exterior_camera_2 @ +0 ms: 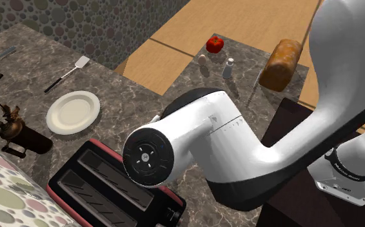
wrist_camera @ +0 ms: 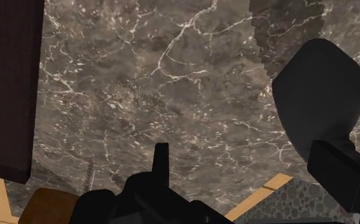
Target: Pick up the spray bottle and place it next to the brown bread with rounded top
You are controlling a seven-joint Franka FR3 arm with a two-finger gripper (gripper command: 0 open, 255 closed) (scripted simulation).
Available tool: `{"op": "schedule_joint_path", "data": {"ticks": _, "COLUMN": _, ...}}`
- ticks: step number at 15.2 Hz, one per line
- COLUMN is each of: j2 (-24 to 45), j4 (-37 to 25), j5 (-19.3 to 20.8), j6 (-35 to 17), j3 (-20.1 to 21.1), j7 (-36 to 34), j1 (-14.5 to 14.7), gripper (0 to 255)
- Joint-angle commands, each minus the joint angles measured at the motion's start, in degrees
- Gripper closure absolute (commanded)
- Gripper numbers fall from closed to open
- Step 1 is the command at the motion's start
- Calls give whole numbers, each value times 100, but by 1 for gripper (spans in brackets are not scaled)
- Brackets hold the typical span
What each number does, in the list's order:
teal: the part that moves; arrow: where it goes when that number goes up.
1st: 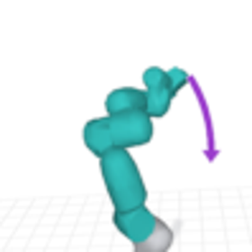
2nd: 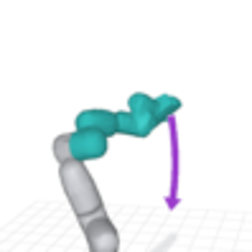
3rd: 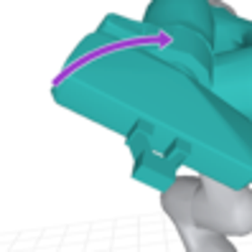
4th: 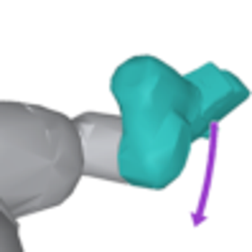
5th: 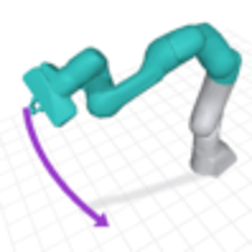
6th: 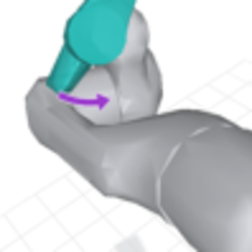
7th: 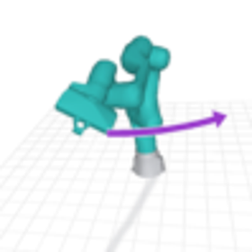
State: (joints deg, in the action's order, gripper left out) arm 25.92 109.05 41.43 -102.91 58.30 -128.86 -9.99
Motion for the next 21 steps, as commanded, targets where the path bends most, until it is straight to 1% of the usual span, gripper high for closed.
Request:
{"op": "schedule_joint_path", "data": {"ticks": 1, "j2": 610, "j4": -610, "j5": 408, "j6": 310, "j3": -466, "j7": -525, "j1": 614, "gripper": 0}}
{"op": "schedule_joint_path", "data": {"ticks": 3, "j2": 1105, "j4": -1268, "j5": 646, "j6": 599, "j3": -830, "j7": -842, "j1": 1088, "gripper": 0}}
{"op": "schedule_joint_path", "data": {"ticks": 6, "j2": 1827, "j4": -2359, "j5": 916, "j6": 1018, "j3": -1313, "j7": -1176, "j1": 1719, "gripper": 0}}
{"op": "schedule_joint_path", "data": {"ticks": 8, "j2": 2324, "j4": -3186, "j5": 1057, "j6": 1300, "j3": -1607, "j7": -1312, "j1": 2114, "gripper": 0}}
{"op": "schedule_joint_path", "data": {"ticks": 10, "j2": 2864, "j4": -4145, "j5": 1177, "j6": 1601, "j3": -1893, "j7": -1367, "j1": 2514, "gripper": 0}}
{"op": "schedule_joint_path", "data": {"ticks": 11, "j2": 2916, "j4": -4239, "j5": 1188, "j6": 1630, "j3": -1918, "j7": -1368, "j1": 2551, "gripper": 0}}
{"op": "schedule_joint_path", "data": {"ticks": 18, "j2": 2930, "j4": -3709, "j5": 1288, "j6": 1177, "j3": -1973, "j7": -1522, "j1": 2262, "gripper": 0}}
{"op": "schedule_joint_path", "data": {"ticks": 21, "j2": 2930, "j4": -3709, "j5": 1288, "j6": 1178, "j3": -1972, "j7": -1522, "j1": 2262, "gripper": 0}}
